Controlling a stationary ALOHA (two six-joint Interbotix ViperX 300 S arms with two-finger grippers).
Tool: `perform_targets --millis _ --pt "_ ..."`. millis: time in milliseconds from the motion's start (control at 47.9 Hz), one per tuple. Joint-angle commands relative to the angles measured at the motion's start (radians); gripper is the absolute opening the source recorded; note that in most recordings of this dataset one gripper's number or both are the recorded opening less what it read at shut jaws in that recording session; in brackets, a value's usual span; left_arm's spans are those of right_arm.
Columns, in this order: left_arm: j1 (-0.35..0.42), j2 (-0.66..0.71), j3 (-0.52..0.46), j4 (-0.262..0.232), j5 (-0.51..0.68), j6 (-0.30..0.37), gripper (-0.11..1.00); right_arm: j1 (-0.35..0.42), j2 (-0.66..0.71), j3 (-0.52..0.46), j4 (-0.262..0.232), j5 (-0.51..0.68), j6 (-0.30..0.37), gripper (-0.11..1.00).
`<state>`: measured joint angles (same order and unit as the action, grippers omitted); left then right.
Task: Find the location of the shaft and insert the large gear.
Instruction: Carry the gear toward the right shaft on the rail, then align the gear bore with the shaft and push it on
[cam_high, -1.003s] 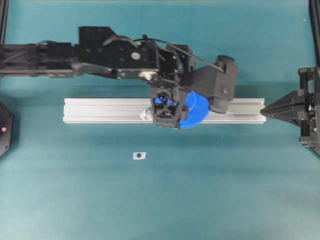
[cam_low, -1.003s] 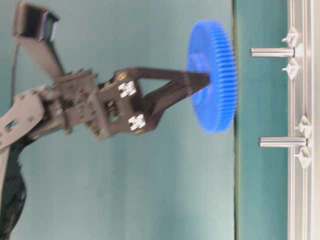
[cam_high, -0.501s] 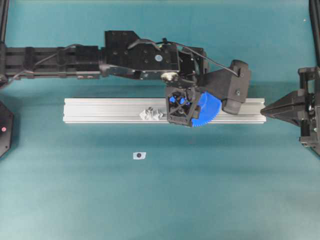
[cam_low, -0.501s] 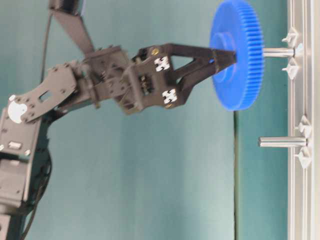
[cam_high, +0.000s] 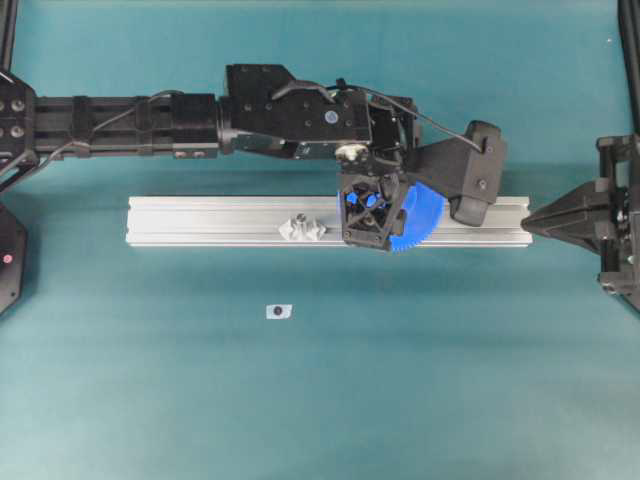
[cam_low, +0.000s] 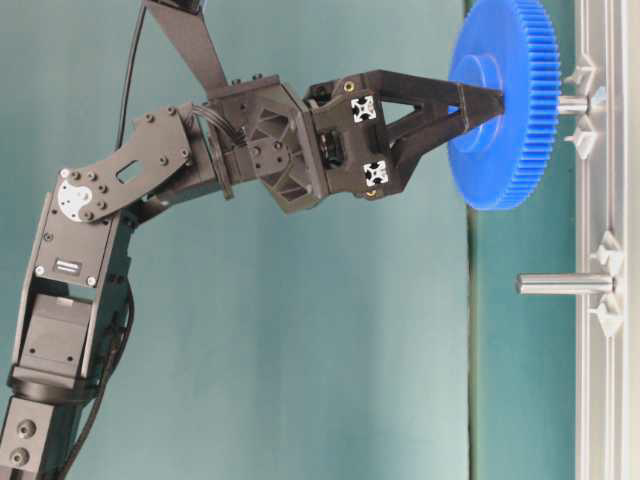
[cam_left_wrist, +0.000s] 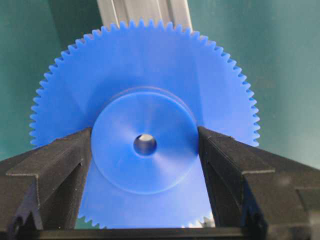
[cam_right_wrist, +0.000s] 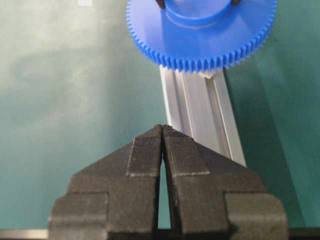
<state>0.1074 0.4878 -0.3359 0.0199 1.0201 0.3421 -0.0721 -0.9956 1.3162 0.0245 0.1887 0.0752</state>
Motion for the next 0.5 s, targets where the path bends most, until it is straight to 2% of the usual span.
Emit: perform_targets --millis 0,481 --pt "0.011 -0.017 -0.026 0.003 -0.015 0.006 0.71 -0.003 0.005 -0.009 0.000 -0.005 0.008 0.03" --pt "0.060 -0.012 -0.014 0.003 -0.017 0.012 0.71 -0.003 -0.005 -0.009 0.000 -0.005 0.009 0.03"
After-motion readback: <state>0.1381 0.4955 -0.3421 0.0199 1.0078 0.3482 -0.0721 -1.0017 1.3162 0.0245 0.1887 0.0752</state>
